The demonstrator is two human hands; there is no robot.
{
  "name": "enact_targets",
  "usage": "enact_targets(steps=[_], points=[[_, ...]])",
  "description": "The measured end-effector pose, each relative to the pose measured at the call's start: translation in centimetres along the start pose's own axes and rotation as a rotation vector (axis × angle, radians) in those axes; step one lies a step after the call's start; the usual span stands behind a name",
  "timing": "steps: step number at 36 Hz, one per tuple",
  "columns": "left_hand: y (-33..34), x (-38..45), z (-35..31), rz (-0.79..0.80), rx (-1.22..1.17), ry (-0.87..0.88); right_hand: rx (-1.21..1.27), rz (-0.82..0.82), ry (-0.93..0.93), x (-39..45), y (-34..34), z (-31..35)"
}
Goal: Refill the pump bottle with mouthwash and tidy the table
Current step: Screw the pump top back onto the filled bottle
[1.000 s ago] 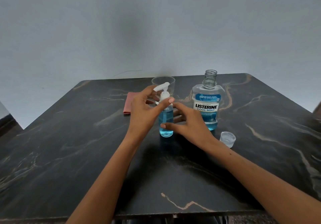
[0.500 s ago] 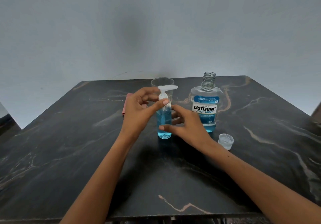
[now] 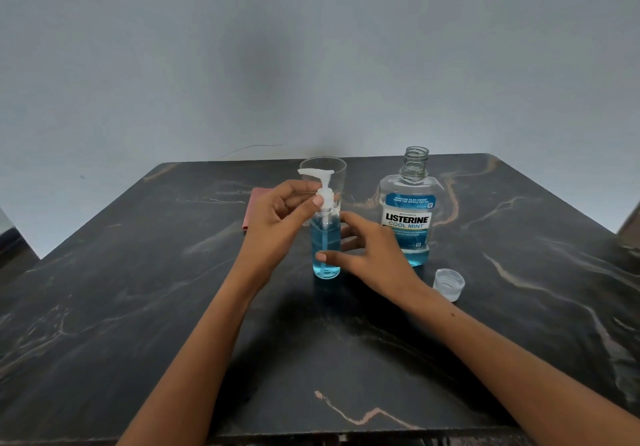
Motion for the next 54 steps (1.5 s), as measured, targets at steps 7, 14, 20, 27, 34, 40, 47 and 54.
enact_targets(steps=[7,14,20,27,34,40,47,54], points=[[1.1,-0.2,-0.1,-0.058,0.144,0.056,-0.007,0.000,0.001,-0.1,0.0,0.1],[0.0,-0.1,-0.4,0.010,-0.001,0.008,-0.019,0.003,0.009,-0.1,0.0,0.1],[0.8,-0.3,-0.4,-0.104,0.149,0.052,-0.020,0.007,0.010,-0.2,0.1,0.1],[0.0,0.2,-0.3,-0.040,0.114,0.070,-0.026,-0.001,0.006,-0.1,0.1,0.0],[-0.1,0.0,-0.4,0.049,0.000,0.009,-0.030,-0.007,-0.006,-0.1,0.1,0.0],[0.9,-0.3,0.0,-0.072,0.130,0.036,-0.029,-0.007,-0.014,-0.2,0.1,0.1],[-0.1,0.0,-0.1,-0.016,0.027,0.004,-0.038,-0.004,-0.012,-0.1,0.1,0.2],[-0.2,-0.2,0.0,0.076,-0.006,-0.055,-0.037,0.002,-0.019,-0.2,0.0,0.6]])
Point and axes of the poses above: each hand's wrist, its own x-axis towards the middle knuckle, its own y-axis out of the palm, z = x × y, the point moved 2 cm from there along x, towards the middle knuckle, and after that the axes turned 12 degrees about -z, right-handed, at the moved point
